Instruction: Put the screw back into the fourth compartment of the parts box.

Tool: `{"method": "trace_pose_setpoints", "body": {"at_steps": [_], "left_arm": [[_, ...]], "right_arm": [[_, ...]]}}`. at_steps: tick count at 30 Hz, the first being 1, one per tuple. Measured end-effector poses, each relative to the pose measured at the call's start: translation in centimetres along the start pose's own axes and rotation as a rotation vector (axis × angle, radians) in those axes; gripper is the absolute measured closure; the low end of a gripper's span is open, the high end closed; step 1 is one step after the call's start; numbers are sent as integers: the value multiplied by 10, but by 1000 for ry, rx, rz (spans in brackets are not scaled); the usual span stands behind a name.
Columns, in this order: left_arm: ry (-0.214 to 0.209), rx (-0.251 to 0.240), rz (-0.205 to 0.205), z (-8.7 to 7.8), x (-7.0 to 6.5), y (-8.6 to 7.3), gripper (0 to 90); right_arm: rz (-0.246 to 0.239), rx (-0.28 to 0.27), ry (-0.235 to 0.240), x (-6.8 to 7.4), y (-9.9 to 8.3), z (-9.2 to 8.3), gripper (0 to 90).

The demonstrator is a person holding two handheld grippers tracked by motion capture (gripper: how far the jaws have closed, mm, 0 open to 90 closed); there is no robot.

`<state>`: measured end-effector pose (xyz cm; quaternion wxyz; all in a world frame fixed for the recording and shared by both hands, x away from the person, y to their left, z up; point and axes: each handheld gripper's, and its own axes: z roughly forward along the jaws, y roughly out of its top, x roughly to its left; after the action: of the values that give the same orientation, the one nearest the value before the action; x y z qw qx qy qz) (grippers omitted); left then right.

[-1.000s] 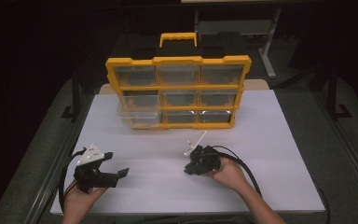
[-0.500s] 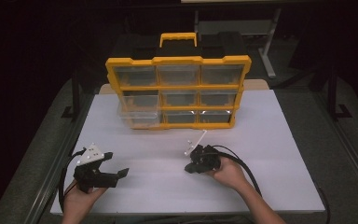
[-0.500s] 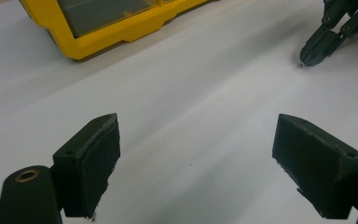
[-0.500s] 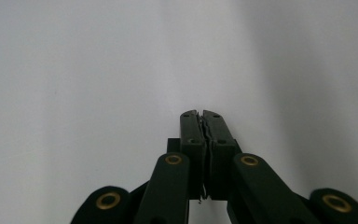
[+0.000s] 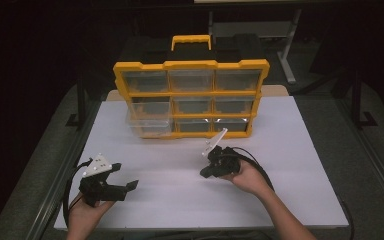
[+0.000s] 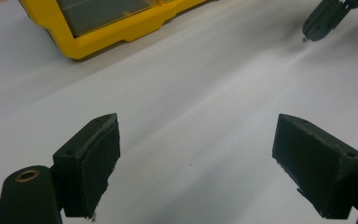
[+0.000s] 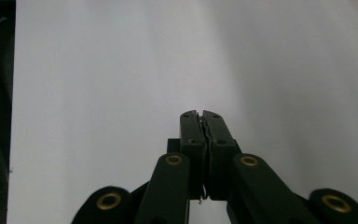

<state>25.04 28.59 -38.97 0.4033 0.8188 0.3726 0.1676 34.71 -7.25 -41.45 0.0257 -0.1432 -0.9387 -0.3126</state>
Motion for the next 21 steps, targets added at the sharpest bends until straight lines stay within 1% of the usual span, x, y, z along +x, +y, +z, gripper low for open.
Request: {"method": "trace_pose_setpoints", "body": {"at_steps": [1,2,5,7,9,11,15,18,21], "left_arm": [[0,4,-1,-1,0,0,146],[2,-5,-5,0,-1,0,146],[1,1,-3,0,0,0,146],[2,-1,0,0,0,0,146],[3,3,6,-1,1,0,146],[3,-7,-2,-1,1,0,146],[1,-13,-9,-1,1,0,146],[1,-11,-8,-1,1,0,146],[1,-12,-7,-1,1,0,146]], "right_arm": [[10,-9,7,-1,1,-2,873],[10,-10,7,-3,3,-4,874],[14,-21,3,-6,8,-11,873],[26,-28,5,-8,12,-15,874],[25,-31,5,-10,16,-20,873],[16,-41,4,-12,20,-25,874],[22,-54,6,-14,29,-35,874],[18,-55,-7,-17,36,-43,874],[20,-67,-10,-21,43,-51,874]]}}
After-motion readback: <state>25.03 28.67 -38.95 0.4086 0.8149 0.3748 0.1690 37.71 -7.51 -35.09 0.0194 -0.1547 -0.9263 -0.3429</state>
